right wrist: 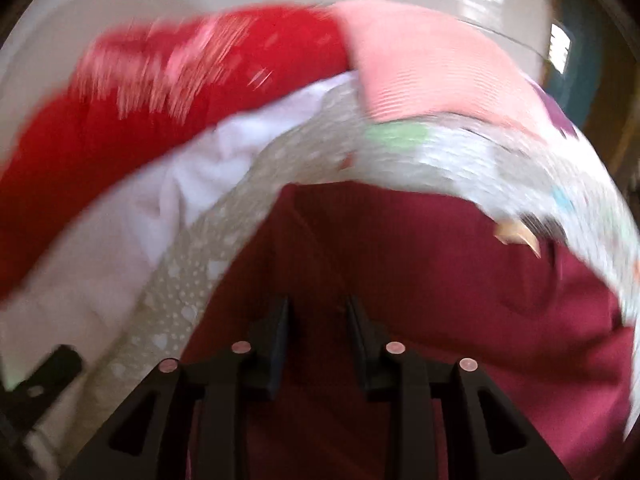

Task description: Fold small clothes

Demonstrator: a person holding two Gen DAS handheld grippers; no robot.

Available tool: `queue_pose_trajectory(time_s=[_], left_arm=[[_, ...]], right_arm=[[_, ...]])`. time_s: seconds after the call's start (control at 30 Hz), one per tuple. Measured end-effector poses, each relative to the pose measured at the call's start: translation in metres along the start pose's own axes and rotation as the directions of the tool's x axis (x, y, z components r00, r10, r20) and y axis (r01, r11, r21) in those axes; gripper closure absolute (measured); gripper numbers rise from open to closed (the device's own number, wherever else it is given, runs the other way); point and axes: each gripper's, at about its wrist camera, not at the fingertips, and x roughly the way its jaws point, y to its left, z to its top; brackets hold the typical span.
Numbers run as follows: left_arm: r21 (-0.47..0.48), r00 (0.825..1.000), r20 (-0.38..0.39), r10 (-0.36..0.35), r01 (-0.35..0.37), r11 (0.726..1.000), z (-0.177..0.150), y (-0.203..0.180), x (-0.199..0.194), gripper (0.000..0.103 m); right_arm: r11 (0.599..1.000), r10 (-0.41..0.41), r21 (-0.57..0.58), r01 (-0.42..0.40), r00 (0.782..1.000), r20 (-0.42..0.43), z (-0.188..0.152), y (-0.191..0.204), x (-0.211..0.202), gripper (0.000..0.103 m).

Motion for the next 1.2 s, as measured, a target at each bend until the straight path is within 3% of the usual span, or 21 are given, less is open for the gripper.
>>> queue_pose_trajectory(time_s=[0.1, 0.23, 0.33, 0.43, 0.53, 0.7, 0.77, 0.93, 1.07, 1.17, 1.2], left_arm=[[0.029, 1.0, -0.002, -0.011, 0.011, 1.0, -0.004, -0.007, 0.0, 0.046], [0.077, 1.0, -0.008, -0.013, 0.014, 0.997, -0.011, -0.017, 0.003, 0.042], [0.112, 1.0, -0.026, -0.002, 0.005, 0.994, -0.023, -0.023, -0.001, 0.042], [0.126, 0.998, -0.046, 0.032, -0.026, 0.992, -0.042, -0.024, -0.019, 0.042], [0.115, 0.992, -0.123, 0.024, -0.009, 0.993, -0.062, -0.018, -0.036, 0.042], [0.163, 0.973, -0.214, 0.083, -0.048, 0.985, -0.1, -0.009, -0.068, 0.042], [0.155, 0.968, -0.236, 0.087, -0.051, 0.987, -0.109, -0.007, -0.074, 0.04], [0.148, 0.968, -0.24, 0.07, -0.035, 0.988, -0.127, -0.01, -0.082, 0.028], [0.121, 0.965, -0.262, 0.022, 0.01, 0.993, -0.144, -0.016, -0.084, 0.017], [0.139, 0.949, -0.314, 0.0, 0.046, 0.989, -0.158, -0.023, -0.089, 0.018], [0.159, 0.948, -0.319, 0.007, 0.046, 0.986, -0.16, -0.025, -0.091, 0.024]], right_arm=[[0.994, -0.036, 0.099, 0.035, 0.999, 0.008, -0.028, -0.05, -0.03, 0.068], [0.968, -0.188, 0.164, 0.192, 0.981, -0.042, -0.071, -0.138, -0.057, 0.069], [0.895, -0.266, 0.364, 0.259, 0.963, -0.03, -0.102, -0.204, -0.105, 0.071], [0.839, -0.269, 0.495, 0.228, 0.963, 0.013, -0.141, -0.239, -0.158, 0.041], [0.824, -0.222, 0.54, 0.169, 0.974, 0.034, -0.184, -0.255, -0.19, 0.041], [0.775, -0.021, 0.632, -0.028, 0.997, 0.071, -0.254, -0.26, -0.205, 0.041], [0.76, 0.043, 0.643, -0.094, 0.995, 0.095, -0.272, -0.254, -0.203, 0.04], [0.823, 0.077, 0.552, -0.136, 0.989, 0.128, -0.29, -0.23, -0.211, 0.039], [0.818, 0.171, 0.529, -0.226, 0.973, 0.153, -0.307, -0.216, -0.217, 0.039], [0.813, 0.23, 0.509, -0.283, 0.959, 0.166, -0.32, -0.207, -0.22, 0.039], [0.808, 0.252, 0.505, -0.303, 0.953, 0.17, -0.323, -0.203, -0.221, 0.039]])
